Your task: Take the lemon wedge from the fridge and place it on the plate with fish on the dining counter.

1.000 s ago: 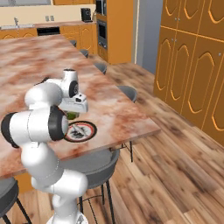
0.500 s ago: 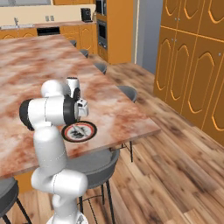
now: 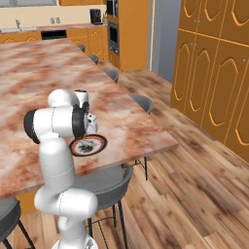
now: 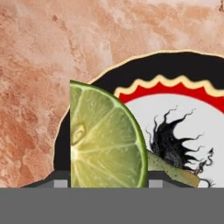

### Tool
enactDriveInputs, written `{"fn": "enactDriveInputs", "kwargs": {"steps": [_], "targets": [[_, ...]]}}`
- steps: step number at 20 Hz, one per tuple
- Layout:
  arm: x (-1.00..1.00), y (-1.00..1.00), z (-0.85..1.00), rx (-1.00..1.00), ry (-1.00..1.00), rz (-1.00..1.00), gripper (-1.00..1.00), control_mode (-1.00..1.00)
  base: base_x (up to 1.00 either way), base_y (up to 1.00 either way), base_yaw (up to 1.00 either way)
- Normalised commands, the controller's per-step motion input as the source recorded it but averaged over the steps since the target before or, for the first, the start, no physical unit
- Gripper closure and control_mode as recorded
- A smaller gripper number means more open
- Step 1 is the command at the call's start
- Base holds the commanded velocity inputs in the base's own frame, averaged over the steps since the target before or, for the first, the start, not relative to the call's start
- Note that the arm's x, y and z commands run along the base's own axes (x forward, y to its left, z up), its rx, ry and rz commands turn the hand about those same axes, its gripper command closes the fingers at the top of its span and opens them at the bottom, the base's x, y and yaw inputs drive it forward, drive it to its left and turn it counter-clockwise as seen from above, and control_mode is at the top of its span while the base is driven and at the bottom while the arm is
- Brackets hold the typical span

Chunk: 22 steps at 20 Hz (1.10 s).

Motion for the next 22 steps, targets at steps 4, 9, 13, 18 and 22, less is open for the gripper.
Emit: {"fn": "enactDriveInputs", "kwargs": {"steps": [4, 9, 13, 18, 22], "targets": [[-0.50, 0.01, -0.13, 0.00, -0.08, 0.01, 1.00, -1.00, 0.00, 0.00, 0.00], [-0.37, 0.00, 0.06, 0.01, -0.20, 0.01, 1.00, -1.00, 0.00, 0.00, 0.00], [-0.09, 0.00, 0.02, 0.00, -0.05, 0.00, 1.00, -1.00, 0.00, 0.00, 0.00], [0.09, -0.01, -0.22, 0.00, 0.00, 0.01, 1.00, -1.00, 0.00, 0.00, 0.00], [0.23, -0.03, -0.11, 0.00, 0.00, 0.01, 1.00, -1.00, 0.00, 0.00, 0.00]]}}
